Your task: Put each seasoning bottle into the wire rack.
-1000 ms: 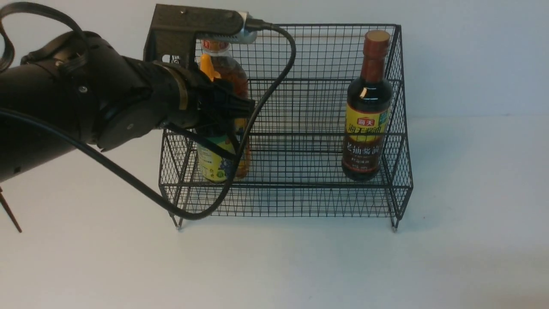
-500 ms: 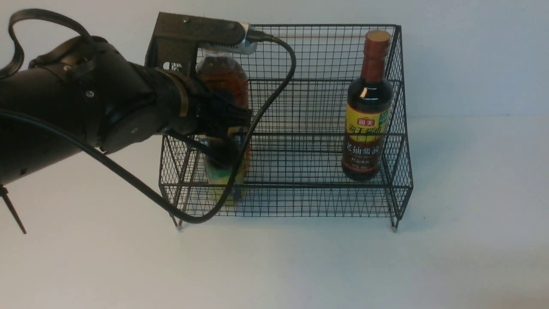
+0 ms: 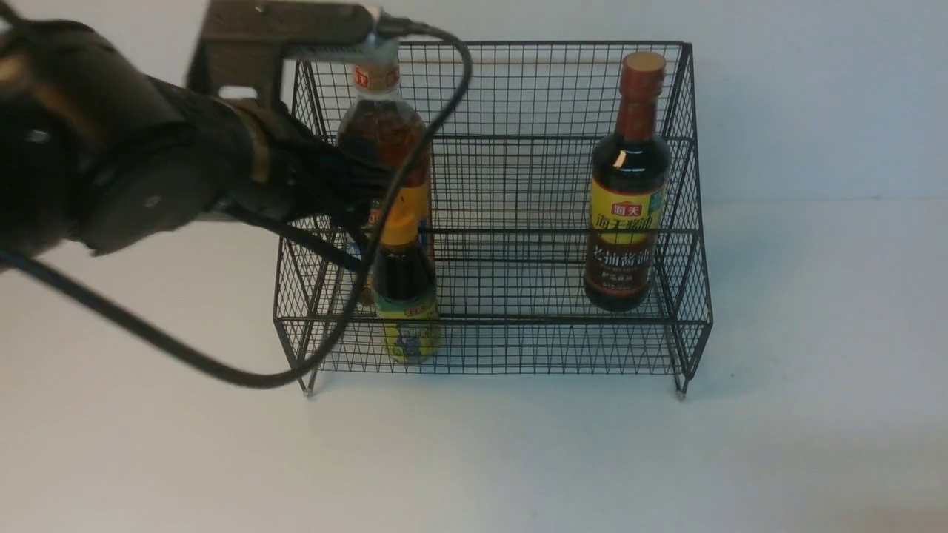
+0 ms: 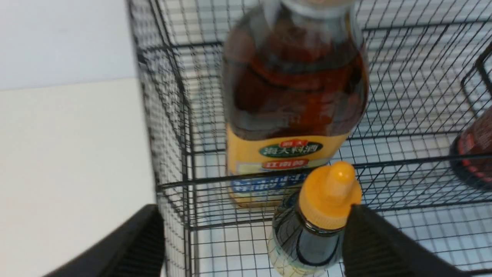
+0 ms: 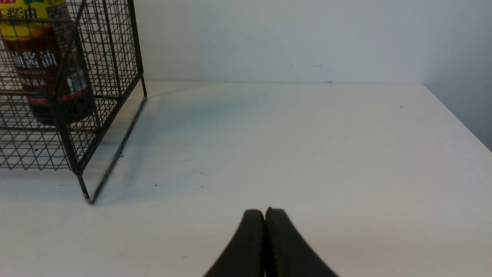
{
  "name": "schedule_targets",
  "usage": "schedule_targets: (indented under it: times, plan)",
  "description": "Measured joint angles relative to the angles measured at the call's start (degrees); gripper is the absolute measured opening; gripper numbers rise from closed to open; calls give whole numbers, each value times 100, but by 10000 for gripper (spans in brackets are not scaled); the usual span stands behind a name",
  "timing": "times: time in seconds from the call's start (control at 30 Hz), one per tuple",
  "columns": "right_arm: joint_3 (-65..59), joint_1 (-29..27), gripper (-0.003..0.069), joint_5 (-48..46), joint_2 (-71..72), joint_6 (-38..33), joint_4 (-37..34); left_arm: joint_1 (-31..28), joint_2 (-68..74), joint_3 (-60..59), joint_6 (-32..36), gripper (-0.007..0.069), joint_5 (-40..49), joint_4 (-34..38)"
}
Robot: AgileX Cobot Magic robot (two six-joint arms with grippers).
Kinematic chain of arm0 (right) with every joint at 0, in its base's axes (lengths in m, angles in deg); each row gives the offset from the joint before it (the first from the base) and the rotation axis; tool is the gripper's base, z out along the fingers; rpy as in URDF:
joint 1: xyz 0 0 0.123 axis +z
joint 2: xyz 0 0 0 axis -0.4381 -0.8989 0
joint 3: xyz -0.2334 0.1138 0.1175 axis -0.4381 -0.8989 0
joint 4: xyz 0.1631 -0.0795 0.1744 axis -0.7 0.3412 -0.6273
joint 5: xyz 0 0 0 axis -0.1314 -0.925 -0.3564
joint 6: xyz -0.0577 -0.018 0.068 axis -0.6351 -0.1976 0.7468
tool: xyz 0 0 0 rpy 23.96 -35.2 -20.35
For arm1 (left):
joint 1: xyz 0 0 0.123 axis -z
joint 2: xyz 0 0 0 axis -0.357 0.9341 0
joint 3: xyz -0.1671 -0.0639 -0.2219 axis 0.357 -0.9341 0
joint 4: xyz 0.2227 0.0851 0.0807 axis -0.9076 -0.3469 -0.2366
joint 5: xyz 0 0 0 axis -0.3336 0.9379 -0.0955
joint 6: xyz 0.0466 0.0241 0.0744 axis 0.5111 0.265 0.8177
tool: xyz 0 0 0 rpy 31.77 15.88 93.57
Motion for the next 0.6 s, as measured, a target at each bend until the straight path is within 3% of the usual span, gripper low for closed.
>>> schedule_targets:
  times: [0.2, 0.27, 0.3, 0.47, 0.6]
  plan:
    - [0, 0, -15, 0, 0, 0, 0, 0, -1472, 0, 733, 269, 1510, 427]
    - [0, 0, -15, 0, 0, 0, 0, 0, -2198, -15, 1364, 92, 2499, 789]
    - [0, 0, -15, 0, 0, 0, 0, 0, -2539, -71, 1603, 51, 2817, 996]
    - [0, 0, -15, 0, 0, 0, 0, 0, -4068, -795, 2363, -5, 3354, 1946]
    - [0, 0, -15, 0, 0, 0, 0, 0, -5326, -1790, 2437, -5, 2774, 2271]
